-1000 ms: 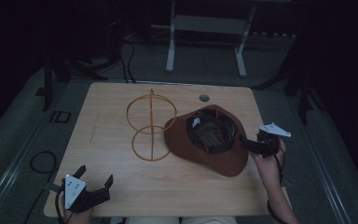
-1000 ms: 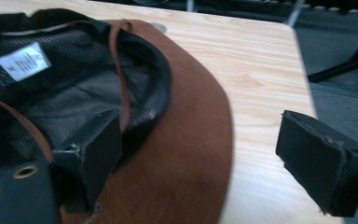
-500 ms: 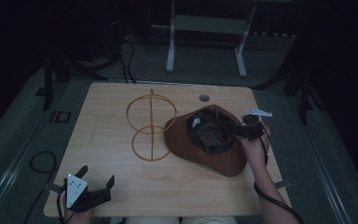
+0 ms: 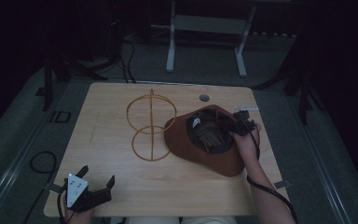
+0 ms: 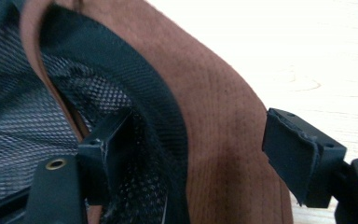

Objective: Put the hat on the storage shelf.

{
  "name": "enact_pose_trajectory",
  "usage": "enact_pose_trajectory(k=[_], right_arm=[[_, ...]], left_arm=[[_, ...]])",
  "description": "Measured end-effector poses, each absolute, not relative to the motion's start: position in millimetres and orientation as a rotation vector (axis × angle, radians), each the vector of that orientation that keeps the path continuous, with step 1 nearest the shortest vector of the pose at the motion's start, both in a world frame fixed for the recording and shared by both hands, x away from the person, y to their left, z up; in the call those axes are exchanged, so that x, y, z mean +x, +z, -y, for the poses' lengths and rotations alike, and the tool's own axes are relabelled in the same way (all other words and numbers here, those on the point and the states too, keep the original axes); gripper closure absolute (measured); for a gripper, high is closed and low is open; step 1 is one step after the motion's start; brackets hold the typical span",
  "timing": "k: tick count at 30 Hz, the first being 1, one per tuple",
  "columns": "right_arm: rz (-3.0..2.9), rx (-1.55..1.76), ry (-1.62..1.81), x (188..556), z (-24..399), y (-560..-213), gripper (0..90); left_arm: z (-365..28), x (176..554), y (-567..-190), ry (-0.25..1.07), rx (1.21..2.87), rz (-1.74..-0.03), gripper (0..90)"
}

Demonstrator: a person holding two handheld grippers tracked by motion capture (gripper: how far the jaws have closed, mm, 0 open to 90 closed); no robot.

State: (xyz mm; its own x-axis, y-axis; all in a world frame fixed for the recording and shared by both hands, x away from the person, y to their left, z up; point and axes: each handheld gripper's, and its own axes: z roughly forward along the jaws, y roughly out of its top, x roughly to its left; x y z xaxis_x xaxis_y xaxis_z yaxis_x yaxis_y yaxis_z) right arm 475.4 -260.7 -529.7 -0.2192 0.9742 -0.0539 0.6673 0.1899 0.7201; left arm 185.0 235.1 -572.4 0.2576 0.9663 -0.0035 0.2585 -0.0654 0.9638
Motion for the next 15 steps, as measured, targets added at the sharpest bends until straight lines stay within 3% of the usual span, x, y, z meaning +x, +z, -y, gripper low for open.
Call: enact_pose_trajectory(k=[14,15], right_arm=[[-1.966,1.483,0.652,479,241,-551,34.3],[-1.968,1.456,0.608,478,238,-554,38.0]], left_arm=[[-234,184,-572,0.897,1.527,-1.173,1.2],[-234,184,-572,0.898,1.527,-1.174,1.2]])
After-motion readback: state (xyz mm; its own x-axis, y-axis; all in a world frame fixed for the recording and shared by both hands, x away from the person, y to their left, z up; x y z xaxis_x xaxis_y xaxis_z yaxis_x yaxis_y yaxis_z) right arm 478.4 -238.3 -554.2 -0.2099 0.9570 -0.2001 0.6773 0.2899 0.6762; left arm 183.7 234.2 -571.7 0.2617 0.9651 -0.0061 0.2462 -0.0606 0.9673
